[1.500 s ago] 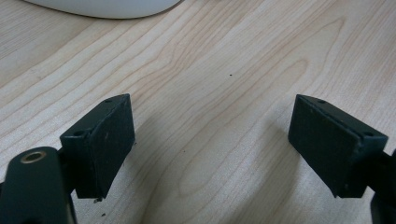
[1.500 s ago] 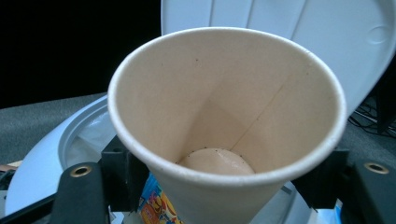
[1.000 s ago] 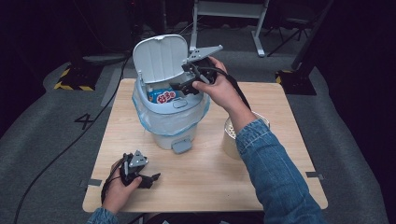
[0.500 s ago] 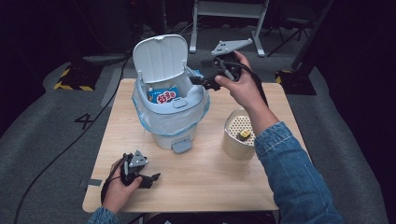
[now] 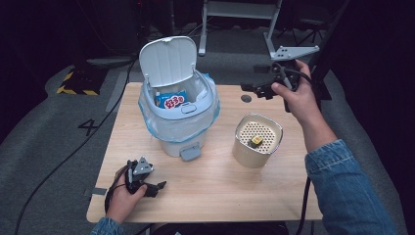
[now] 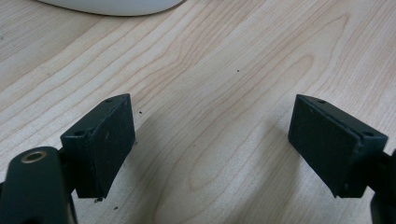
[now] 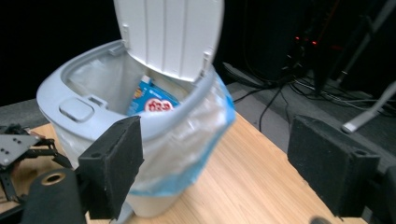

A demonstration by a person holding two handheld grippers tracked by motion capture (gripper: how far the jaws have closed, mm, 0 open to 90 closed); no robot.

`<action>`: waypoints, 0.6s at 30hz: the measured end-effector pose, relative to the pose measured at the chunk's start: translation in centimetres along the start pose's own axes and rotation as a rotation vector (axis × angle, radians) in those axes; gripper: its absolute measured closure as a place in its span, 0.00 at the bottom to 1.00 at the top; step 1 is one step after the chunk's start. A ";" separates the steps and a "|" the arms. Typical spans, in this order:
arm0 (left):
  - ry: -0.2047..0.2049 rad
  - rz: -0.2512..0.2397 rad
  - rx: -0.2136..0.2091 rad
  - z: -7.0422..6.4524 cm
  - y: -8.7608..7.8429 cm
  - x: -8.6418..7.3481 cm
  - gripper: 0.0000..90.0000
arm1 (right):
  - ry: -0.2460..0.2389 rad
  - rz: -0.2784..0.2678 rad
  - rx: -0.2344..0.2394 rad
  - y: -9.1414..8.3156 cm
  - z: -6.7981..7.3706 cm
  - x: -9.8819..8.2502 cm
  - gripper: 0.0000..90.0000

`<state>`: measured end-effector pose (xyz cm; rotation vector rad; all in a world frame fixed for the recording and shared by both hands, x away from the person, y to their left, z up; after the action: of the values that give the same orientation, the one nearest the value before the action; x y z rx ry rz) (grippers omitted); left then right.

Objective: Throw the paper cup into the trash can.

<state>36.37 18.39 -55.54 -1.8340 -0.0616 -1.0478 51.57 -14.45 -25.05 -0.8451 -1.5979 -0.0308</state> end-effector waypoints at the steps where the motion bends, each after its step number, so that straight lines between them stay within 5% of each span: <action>1: 0.004 0.003 -0.001 0.1 0.0 0.0 0.17 | 0.001 0.005 -0.005 -0.5 -0.2 -0.4 0.21; 8: 0.008 0.004 -0.003 0.1 0.0 0.0 0.16 | 0.002 0.035 -0.038 -3.8 -1.1 -2.7 0.23; 12: 0.008 0.005 -0.005 0.1 0.0 0.0 0.16 | -0.029 0.088 -0.017 -5.5 -1.0 -4.4 0.24; 18: 0.009 0.004 -0.004 0.1 0.0 0.0 0.16 | 0.005 0.110 -0.040 -8.0 -0.7 -7.2 0.23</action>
<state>36.44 18.51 -55.54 -1.8325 -0.0503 -1.0541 47.67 -24.20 -27.61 -0.9622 -1.5484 0.0130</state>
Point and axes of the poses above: each handheld gripper's, and its own axes: y roughly forward along the jaws, x roughly out of its top, z roughly to its left, the point moved 7 cm from there along y, roughly forward along the jaws, and after that the axes turned 10 degrees about -y, right-handed, at the moved point
